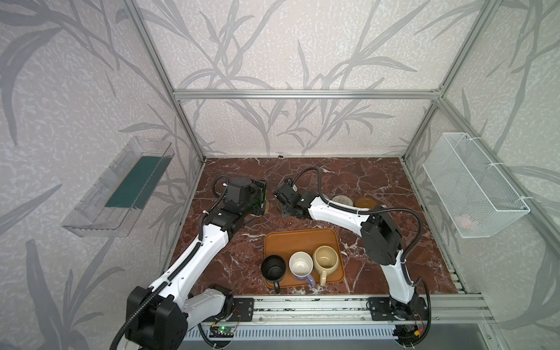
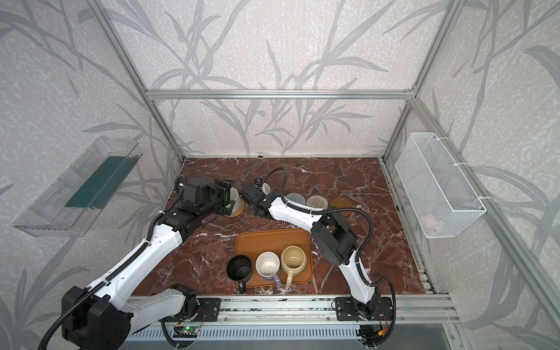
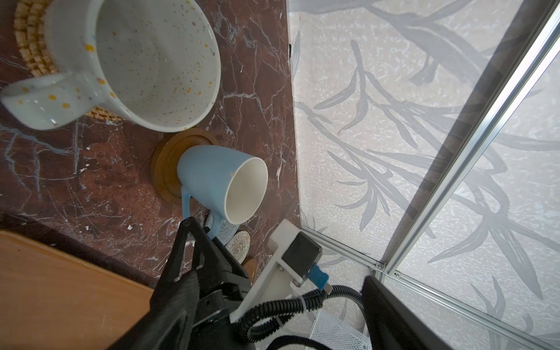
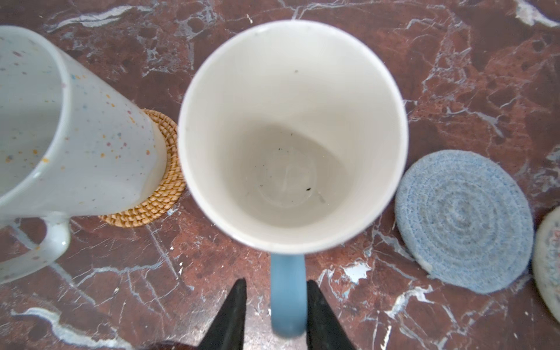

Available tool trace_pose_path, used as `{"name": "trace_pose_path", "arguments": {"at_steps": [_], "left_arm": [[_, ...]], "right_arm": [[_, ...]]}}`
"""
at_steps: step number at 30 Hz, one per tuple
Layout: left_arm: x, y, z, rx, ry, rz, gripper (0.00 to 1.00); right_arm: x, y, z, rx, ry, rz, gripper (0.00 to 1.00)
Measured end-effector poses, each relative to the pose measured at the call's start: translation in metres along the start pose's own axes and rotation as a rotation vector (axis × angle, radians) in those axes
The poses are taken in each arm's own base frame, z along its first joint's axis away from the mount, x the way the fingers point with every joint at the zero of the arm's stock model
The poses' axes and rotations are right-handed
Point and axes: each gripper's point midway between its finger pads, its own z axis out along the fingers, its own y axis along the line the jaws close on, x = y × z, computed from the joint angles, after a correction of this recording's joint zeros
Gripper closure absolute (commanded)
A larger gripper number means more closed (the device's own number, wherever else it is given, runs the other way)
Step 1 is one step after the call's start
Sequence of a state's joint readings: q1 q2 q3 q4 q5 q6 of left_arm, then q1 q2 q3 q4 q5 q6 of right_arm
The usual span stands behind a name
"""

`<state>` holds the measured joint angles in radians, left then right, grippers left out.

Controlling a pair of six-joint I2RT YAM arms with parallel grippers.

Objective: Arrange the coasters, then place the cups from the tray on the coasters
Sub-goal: 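Lower the light blue mug onto the brown wooden coaster and open right gripper, then raise right gripper back toward the tray while left gripper moves over the black mug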

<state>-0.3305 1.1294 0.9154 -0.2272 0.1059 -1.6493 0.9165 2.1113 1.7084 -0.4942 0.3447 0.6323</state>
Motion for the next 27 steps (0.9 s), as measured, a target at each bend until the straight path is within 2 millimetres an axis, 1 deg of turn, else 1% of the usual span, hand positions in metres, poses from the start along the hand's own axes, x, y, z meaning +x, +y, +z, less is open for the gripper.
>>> {"name": "trace_pose_path", "arguments": {"at_steps": [5, 8, 10, 11, 13, 14, 16, 18, 19, 21, 23, 24, 27], "left_arm": [[0.0, -0.003, -0.008, 0.012, -0.001, 0.008, 0.14], [0.001, -0.008, -0.014, 0.034, 0.0, 0.039, 0.14], [0.002, -0.012, -0.018, 0.051, 0.004, 0.072, 0.14], [0.003, -0.014, -0.021, 0.061, 0.01, 0.098, 0.13], [0.008, -0.019, -0.027, 0.088, 0.033, 0.162, 0.12], [0.012, -0.021, -0.03, 0.105, 0.052, 0.192, 0.11], [0.02, -0.02, -0.034, 0.123, 0.091, 0.259, 0.09], [0.028, -0.016, -0.038, 0.128, 0.136, 0.331, 0.08], [0.032, -0.013, -0.039, 0.128, 0.157, 0.359, 0.08], [0.038, -0.007, -0.042, 0.116, 0.192, 0.43, 0.08], [0.044, 0.005, -0.046, 0.064, 0.221, 0.509, 0.08], [0.048, 0.012, -0.048, 0.025, 0.239, 0.559, 0.08], [0.062, 0.024, -0.06, -0.042, 0.278, 0.693, 0.08]], "right_arm": [[-0.001, 0.001, -0.017, -0.038, -0.021, 0.024, 0.66], [-0.003, 0.001, -0.026, -0.061, -0.035, 0.038, 0.65], [-0.004, -0.001, -0.032, -0.071, -0.045, 0.045, 0.62], [-0.003, -0.003, -0.036, -0.075, -0.048, 0.046, 0.59], [-0.002, -0.007, -0.045, -0.085, -0.053, 0.051, 0.39], [-0.002, -0.009, -0.051, -0.093, -0.062, 0.046, 0.32], [-0.001, -0.014, -0.066, -0.113, -0.072, 0.036, 0.22], [-0.003, -0.018, -0.085, -0.145, -0.089, 0.024, 0.15], [-0.005, -0.019, -0.095, -0.161, -0.098, 0.018, 0.0], [-0.01, -0.021, -0.117, -0.199, -0.125, 0.01, 0.01], [-0.013, -0.024, -0.135, -0.229, -0.147, 0.009, 0.01], [-0.012, -0.027, -0.143, -0.242, -0.154, 0.007, 0.01], [0.0, -0.037, -0.161, -0.276, -0.157, -0.009, 0.01]]}}
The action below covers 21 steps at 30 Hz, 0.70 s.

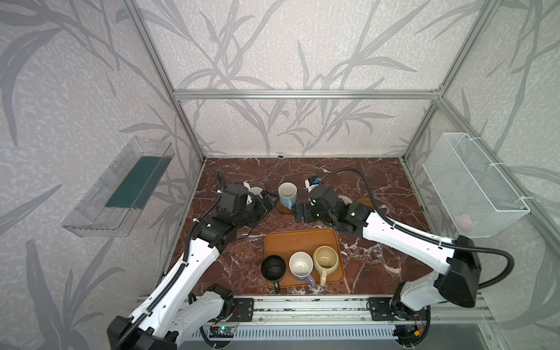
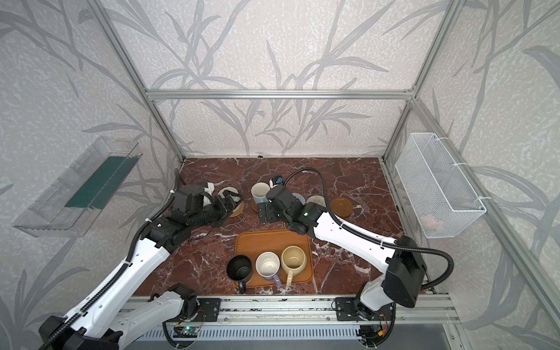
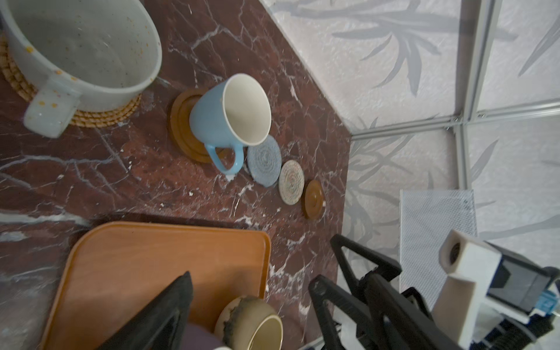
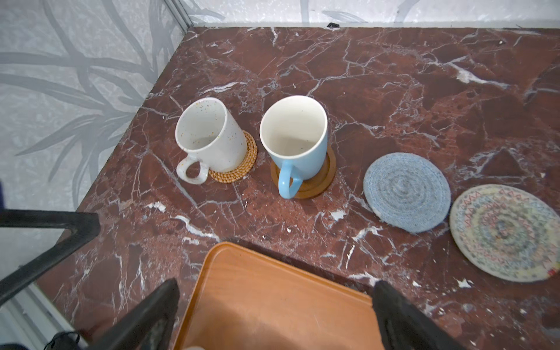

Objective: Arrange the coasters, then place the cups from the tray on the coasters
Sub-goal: 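Raise right gripper back toward the tray while left gripper moves over the black mug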

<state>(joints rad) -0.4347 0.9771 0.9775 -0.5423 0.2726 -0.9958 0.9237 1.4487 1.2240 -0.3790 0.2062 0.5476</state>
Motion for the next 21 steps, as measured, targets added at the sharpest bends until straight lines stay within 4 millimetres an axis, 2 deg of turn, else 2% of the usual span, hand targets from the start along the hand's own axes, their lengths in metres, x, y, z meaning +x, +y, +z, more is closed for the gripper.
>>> {"name": "trace_pose_path", "arguments": {"at_steps": [3, 7, 9, 11, 16, 21], "left_arm": [[0.022, 0.008, -0.004, -0.065, 0.063, 0.094, 0.08], [0.051, 0.039, -0.009, -0.217, 0.145, 0.219, 0.07], [0.062, 0.05, -0.012, -0.275, 0.179, 0.269, 0.04], [0.071, 0.058, -0.016, -0.312, 0.204, 0.303, 0.01], [0.096, 0.082, -0.016, -0.378, 0.281, 0.362, 0.01], [0.12, 0.095, -0.018, -0.408, 0.356, 0.423, 0.01]], "right_arm": [[0.012, -0.003, -0.015, -0.037, 0.019, -0.022, 0.01], [0.025, -0.003, -0.027, -0.083, 0.048, -0.037, 0.01], [0.033, -0.004, -0.03, -0.096, 0.066, -0.043, 0.01], [0.041, -0.006, -0.032, -0.104, 0.085, -0.048, 0.01], [0.057, -0.011, -0.03, -0.103, 0.13, -0.055, 0.01], [0.064, -0.015, -0.027, -0.093, 0.146, -0.056, 0.01]]}}
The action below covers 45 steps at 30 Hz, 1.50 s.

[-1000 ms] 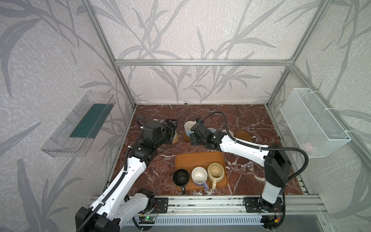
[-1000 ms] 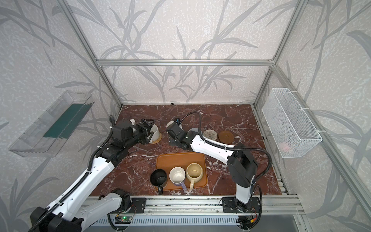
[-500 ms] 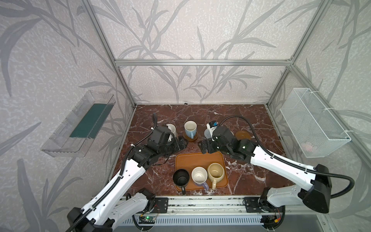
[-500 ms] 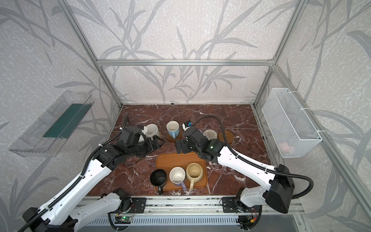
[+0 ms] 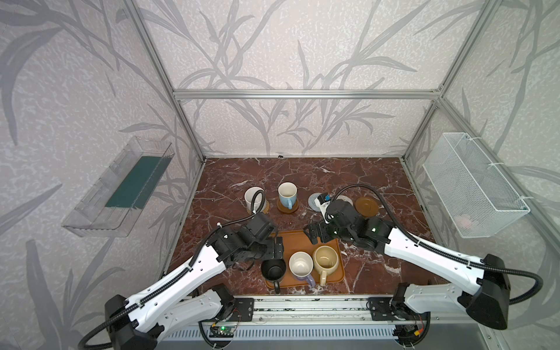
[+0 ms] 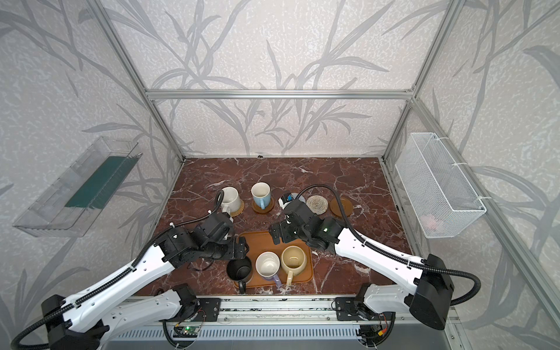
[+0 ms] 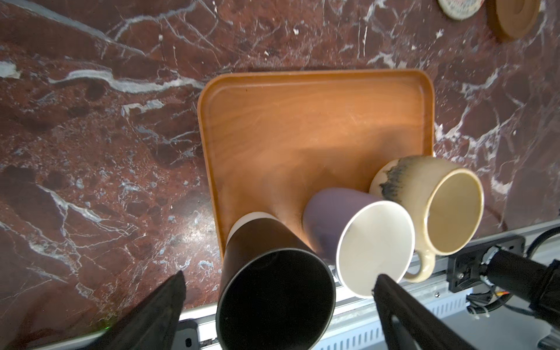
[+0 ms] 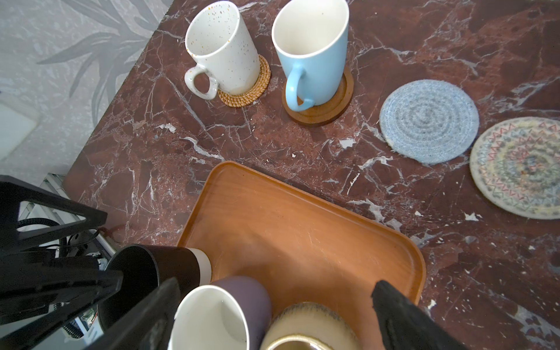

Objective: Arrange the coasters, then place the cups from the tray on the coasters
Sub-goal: 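Raise right gripper back toward the tray while left gripper moves over the black mug, then lower left gripper onto the black mug on the tray and close it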

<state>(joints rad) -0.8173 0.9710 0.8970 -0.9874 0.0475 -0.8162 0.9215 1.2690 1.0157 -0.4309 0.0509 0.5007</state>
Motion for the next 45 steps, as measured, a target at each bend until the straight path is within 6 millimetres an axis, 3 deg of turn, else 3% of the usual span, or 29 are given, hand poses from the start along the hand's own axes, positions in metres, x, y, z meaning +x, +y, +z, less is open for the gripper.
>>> {"name": "trace_pose_path", "arguments": {"at_steps": [19, 30, 32, 37, 45], "left_arm": [[0.054, -0.004, 0.024, -0.016, 0.102, 0.071, 0.01], [0.063, -0.001, 0.036, -0.095, 0.12, 0.108, 0.01], [0.064, 0.001, 0.039, -0.116, 0.12, 0.119, 0.03], [0.062, 0.002, 0.042, -0.15, 0.106, 0.131, 0.21], [0.058, 0.003, 0.043, -0.164, 0.085, 0.135, 0.29]], "right_arm": [[0.012, -0.006, 0.008, -0.003, 0.02, 0.012, 0.01], [0.008, 0.0, 0.01, -0.035, 0.008, 0.016, 0.01], [0.008, 0.0, 0.01, -0.037, 0.01, 0.018, 0.01], [0.009, 0.001, 0.01, -0.042, 0.014, 0.023, 0.01], [0.009, 0.001, 0.011, -0.043, 0.015, 0.031, 0.0]]}}
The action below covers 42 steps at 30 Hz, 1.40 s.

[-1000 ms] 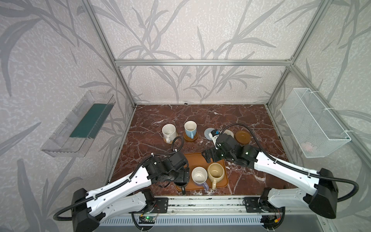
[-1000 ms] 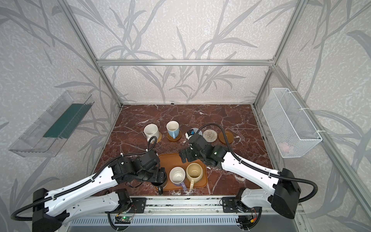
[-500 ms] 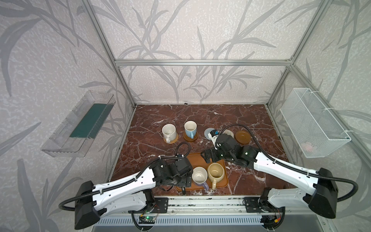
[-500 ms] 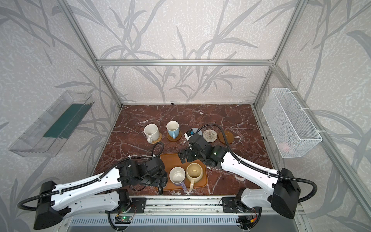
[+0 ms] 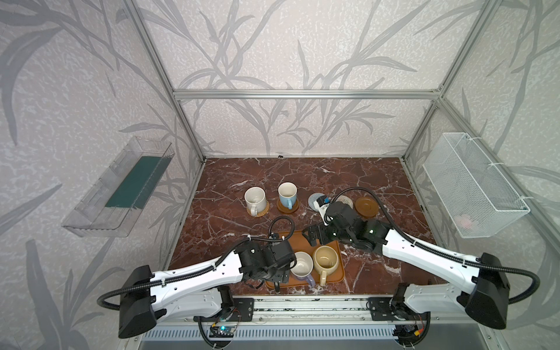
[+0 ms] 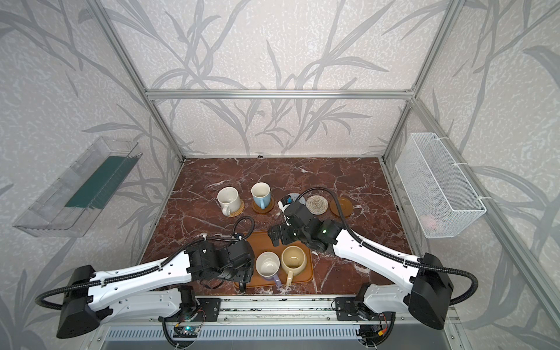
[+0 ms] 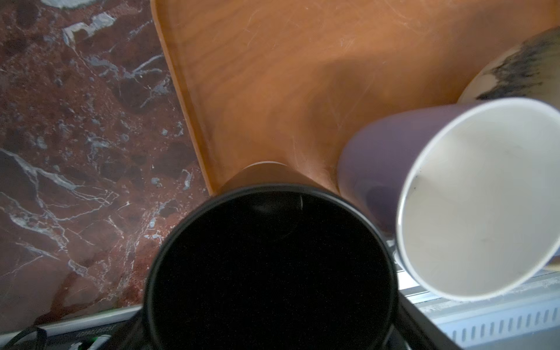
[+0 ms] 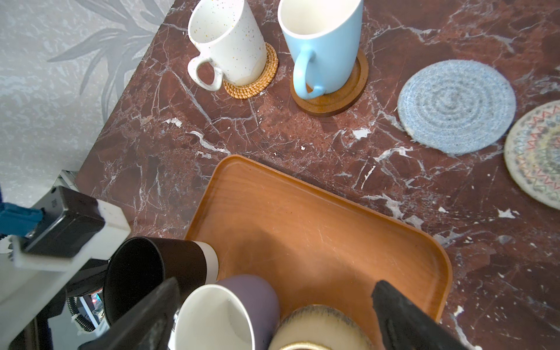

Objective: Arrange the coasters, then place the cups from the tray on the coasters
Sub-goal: 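Lower left gripper onto the black mug on the tray and close it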

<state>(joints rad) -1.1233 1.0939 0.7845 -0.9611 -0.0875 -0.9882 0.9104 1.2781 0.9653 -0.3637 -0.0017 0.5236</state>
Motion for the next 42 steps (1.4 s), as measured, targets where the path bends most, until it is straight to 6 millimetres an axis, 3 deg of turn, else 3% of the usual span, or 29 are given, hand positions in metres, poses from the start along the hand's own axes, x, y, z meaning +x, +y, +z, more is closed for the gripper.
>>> {"name": "trace_pose_path", "arguments": {"at_steps": [8, 19, 26, 42], "left_arm": [[-0.014, 0.002, 0.001, -0.024, -0.077, 0.015, 0.3], [-0.03, 0.007, 0.005, -0.011, -0.099, 0.005, 0.02], [-0.029, 0.008, -0.001, 0.005, -0.106, 0.01, 0.01], [-0.007, 0.002, 0.004, 0.014, -0.016, 0.011, 0.42]], "right_arm": [[0.004, -0.001, 0.005, 0.002, 0.019, 0.003, 0.0], [0.005, -0.002, 0.007, 0.006, 0.026, 0.003, 0.0], [0.007, -0.002, 0.009, 0.009, 0.033, 0.002, 0.0], [0.01, -0.002, 0.012, 0.005, 0.047, 0.003, 0.01]]}}
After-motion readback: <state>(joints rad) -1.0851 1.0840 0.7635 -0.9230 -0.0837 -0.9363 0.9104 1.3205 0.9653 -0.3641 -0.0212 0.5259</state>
